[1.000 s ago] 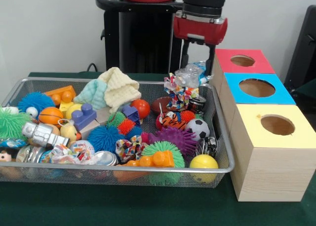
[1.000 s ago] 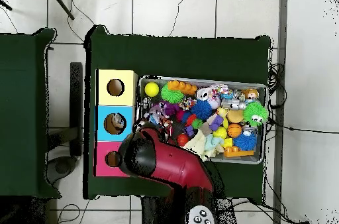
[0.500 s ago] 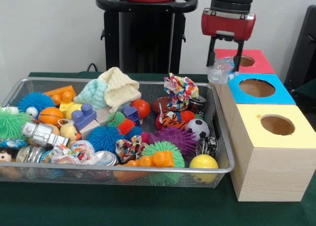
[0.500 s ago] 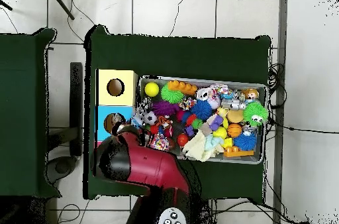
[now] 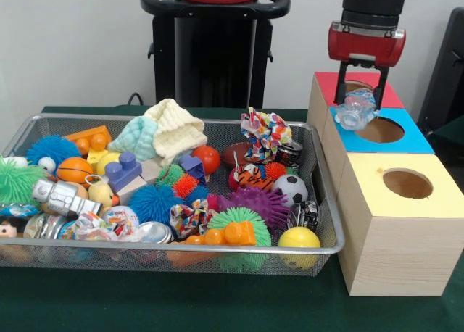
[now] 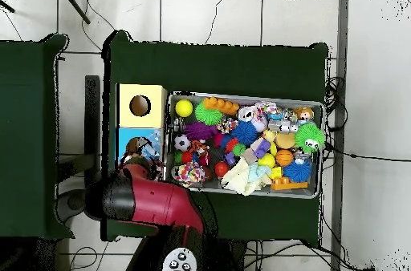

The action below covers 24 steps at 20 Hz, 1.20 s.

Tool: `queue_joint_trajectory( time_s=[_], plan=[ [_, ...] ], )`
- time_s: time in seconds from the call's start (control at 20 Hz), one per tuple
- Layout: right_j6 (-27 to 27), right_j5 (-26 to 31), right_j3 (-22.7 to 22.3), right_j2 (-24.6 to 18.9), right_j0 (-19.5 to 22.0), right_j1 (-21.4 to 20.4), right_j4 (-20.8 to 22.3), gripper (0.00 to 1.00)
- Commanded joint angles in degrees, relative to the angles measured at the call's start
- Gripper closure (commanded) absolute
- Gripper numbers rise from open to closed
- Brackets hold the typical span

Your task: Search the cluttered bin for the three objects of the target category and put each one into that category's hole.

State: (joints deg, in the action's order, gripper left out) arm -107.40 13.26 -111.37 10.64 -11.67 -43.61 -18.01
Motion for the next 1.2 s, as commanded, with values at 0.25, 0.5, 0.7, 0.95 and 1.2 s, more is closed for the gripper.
queue_joint_trajectory(
  time_s=[0.25,0.5,0.7,0.95,1.2],
  plan=[
    [-16.5,-3.0,4.1,0.5,-3.4,7.3,-6.4,1.00],
    [-16.3,-2.7,5.7,1.5,-4.8,8.3,-8.7,1.00],
    [-15.5,-3.1,7.1,1.9,-5.0,9.3,-9.8,1.00],
    [-14.7,-3.8,6.9,1.6,-4.5,9.4,-10.3,1.00],
    [-14.6,-4.8,6.6,1.4,-4.4,9.3,-10.2,1.00]
  ],
)
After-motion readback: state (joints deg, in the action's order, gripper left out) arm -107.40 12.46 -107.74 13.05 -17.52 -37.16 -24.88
